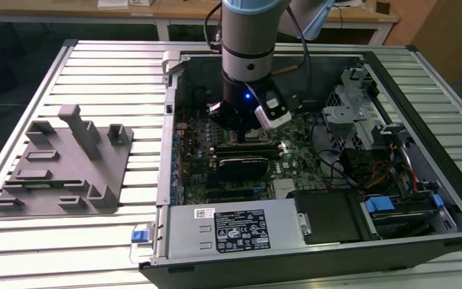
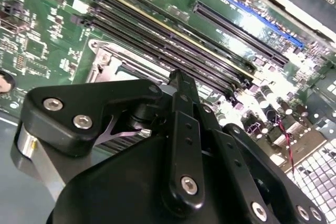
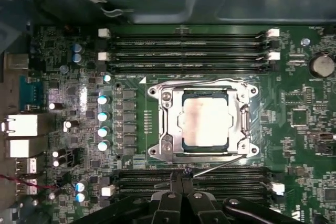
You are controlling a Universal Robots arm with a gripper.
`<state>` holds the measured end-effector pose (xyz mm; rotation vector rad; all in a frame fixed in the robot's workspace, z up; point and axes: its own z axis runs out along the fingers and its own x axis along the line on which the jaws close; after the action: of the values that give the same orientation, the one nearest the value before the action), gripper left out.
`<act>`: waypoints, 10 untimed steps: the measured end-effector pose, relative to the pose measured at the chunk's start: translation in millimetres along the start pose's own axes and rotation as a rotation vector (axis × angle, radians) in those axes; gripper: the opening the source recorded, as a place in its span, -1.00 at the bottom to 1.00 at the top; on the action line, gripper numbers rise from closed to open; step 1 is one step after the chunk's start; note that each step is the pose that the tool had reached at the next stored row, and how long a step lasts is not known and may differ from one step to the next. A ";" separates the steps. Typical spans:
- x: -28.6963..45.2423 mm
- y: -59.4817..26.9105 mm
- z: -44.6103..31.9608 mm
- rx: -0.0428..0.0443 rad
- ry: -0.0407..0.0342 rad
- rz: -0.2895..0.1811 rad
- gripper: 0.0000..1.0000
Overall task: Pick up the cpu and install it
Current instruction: 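Install the second cpu locking lever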
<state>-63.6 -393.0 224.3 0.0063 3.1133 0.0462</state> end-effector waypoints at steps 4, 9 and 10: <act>0.6 -3.5 2.5 -0.0009 -0.0001 0.000 -0.79; 1.6 -11.4 5.8 -0.0219 0.0000 0.001 -0.79; 1.9 -12.8 6.2 -0.0281 0.0001 0.001 -0.79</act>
<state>-65.4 -405.7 217.6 0.0068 3.1123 0.0900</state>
